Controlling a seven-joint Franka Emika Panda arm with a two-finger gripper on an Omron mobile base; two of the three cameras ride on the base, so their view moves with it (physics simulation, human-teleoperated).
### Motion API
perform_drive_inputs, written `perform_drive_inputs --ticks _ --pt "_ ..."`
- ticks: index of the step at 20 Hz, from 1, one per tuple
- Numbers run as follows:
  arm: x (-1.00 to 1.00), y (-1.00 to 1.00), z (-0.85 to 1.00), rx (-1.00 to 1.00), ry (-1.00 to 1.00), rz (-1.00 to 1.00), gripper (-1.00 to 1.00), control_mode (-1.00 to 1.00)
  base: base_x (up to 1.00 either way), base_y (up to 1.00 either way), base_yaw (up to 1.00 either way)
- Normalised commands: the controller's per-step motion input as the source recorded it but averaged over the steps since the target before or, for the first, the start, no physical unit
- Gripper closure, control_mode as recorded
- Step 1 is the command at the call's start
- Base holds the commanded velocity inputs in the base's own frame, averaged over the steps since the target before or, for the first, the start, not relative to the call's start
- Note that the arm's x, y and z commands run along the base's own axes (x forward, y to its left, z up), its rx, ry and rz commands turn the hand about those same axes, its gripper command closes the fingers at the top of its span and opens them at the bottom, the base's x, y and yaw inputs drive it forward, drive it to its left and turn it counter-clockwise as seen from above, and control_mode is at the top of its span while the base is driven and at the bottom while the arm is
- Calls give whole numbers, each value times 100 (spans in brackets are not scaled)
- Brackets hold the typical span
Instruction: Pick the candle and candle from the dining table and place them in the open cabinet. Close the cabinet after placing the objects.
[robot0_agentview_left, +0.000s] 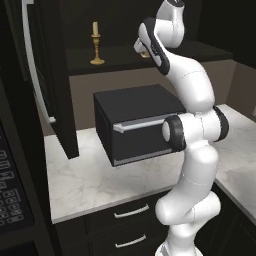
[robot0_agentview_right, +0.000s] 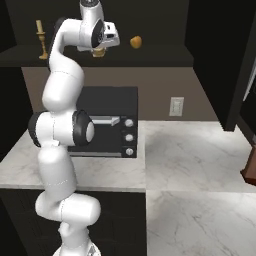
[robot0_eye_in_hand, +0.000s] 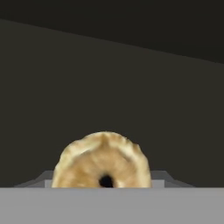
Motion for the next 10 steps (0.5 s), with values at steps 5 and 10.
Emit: perform_drive_inputs --ticks 5,10 --pt "41 16 -12 -3 4 0 -100 -100 0 0 0" --pt "19 0 -2 0 0 0 -100 -100 0 0 0"
